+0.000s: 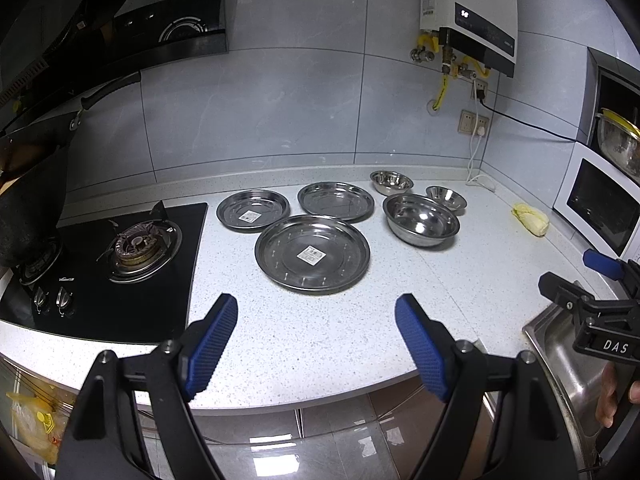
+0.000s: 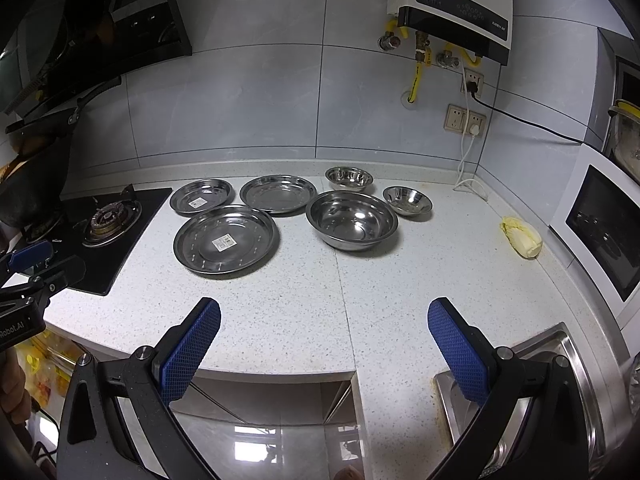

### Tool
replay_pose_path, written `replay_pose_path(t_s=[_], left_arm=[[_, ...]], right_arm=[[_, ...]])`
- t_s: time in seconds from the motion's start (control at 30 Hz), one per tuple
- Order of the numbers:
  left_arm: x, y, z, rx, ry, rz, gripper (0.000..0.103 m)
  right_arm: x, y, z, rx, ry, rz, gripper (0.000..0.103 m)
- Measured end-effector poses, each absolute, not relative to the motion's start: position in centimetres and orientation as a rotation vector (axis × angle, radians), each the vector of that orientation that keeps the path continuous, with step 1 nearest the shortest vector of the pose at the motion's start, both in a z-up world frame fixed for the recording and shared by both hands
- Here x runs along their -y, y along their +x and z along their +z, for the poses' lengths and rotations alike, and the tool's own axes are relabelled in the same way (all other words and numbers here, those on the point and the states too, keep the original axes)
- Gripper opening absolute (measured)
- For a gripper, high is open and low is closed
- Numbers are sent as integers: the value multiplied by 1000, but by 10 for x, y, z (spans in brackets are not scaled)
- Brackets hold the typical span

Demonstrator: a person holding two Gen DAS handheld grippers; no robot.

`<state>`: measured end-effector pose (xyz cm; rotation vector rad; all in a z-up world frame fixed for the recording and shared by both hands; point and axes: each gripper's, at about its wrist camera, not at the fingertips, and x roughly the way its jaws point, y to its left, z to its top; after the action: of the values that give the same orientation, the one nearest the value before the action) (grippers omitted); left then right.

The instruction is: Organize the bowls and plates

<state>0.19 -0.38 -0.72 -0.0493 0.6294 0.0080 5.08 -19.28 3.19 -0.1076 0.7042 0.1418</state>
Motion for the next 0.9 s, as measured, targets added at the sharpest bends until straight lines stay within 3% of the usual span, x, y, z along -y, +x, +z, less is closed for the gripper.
replay_pose_path(t_s=[0.9], left_arm=[[-7, 11, -12, -642, -55, 10, 81]], right_arm=[[190, 60, 24, -720, -113, 146, 102]])
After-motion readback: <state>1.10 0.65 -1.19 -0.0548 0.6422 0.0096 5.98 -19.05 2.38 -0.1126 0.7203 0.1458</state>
